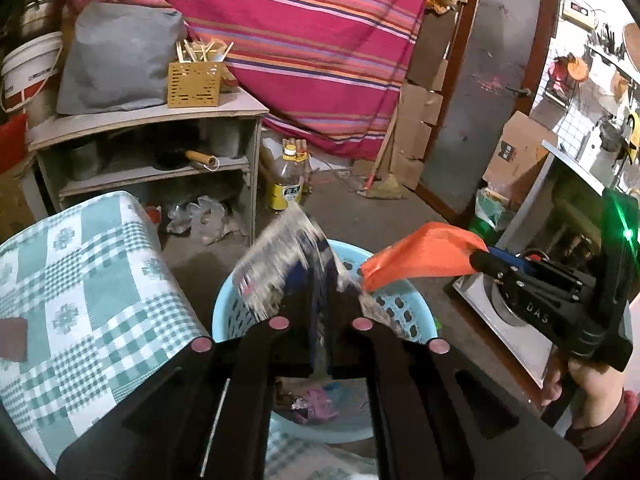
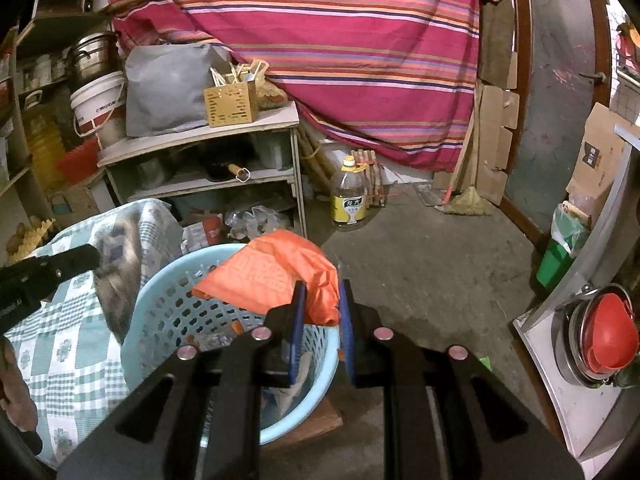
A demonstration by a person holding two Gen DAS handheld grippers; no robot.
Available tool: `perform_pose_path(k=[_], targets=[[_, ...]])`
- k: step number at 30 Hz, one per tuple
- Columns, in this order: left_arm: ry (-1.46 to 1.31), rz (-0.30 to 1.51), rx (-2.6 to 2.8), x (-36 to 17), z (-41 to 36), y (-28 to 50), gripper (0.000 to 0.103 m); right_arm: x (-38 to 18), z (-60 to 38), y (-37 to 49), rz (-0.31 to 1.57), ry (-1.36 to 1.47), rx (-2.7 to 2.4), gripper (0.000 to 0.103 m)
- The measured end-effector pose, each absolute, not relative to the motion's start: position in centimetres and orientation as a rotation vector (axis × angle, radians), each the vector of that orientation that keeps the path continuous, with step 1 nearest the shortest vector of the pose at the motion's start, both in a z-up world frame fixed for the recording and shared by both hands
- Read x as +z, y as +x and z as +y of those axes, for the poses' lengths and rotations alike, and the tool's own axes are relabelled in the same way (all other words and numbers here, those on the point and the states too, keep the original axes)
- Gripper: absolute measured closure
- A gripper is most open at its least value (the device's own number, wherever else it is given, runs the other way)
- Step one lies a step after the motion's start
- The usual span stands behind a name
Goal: Collect trash
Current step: 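Carry the snack bag and orange bag over the basket and release both, then grasp a brown scouring pad with the left tool while the right tool grasps another pad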
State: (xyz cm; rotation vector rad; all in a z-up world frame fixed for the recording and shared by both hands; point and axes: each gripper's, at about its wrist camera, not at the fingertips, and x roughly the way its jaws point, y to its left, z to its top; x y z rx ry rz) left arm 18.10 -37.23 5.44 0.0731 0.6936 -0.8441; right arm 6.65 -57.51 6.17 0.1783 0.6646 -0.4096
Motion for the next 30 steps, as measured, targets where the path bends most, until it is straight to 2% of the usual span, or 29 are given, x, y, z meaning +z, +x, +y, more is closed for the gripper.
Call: perform_pose_path(k=[1,3,4,6,8,12,13,15,16,20,23,30], targets=[[0.073,0.694,-0.839,5.4,-37.3,18.1,0.093,6.1,-57.5,6.7,0.667,0.178,-0.409,0.086],[0.066,0.692,-0.826,5.3,-37.0,18.3,0.076,6.1,-57.3,7.0,0.672,0.175,-0.409,0.086],[0.064,0.685,-0.814,5.4,-36.8,18.3,0.072,6.0,-57.2,7.1,0.675,0.174,-0.409,0.086],[0.067,0.669,-0.780,5.6,-36.2,18.3,0.051,5.9,-57.0,7.4,0.683,0.171,-0.407,0.086],[0.057,0.645,-0.746,6.0,-35.0,18.3,0.037,5.7,-56.8,7.6,0.691,0.171,-0.402,0.085],[0.057,0.608,-0.672,7.0,-32.6,18.4,0.020,5.2,-56.2,8.4,0.707,0.170,-0.392,0.085],[0.051,0.600,-0.654,7.2,-31.8,18.4,0.017,5.0,-55.8,8.8,0.716,0.175,-0.386,0.082],[0.038,0.592,-0.627,7.6,-30.2,18.5,0.011,4.7,-55.3,9.2,0.726,0.182,-0.379,0.054],[0.030,0.590,-0.611,7.8,-29.3,18.5,0.010,4.6,-55.0,9.4,0.726,0.183,-0.381,0.032],[0.025,0.584,-0.545,8.1,-25.5,18.5,0.006,3.7,-53.5,10.3,0.747,0.174,-0.379,0.028],[0.013,0.588,-0.494,7.8,-22.2,18.4,0.006,3.6,-52.7,10.1,0.732,0.197,-0.384,0.018],[-0.020,0.610,-0.355,6.4,-13.9,17.7,0.006,4.2,-48.0,9.6,0.661,0.211,-0.355,0.013]])
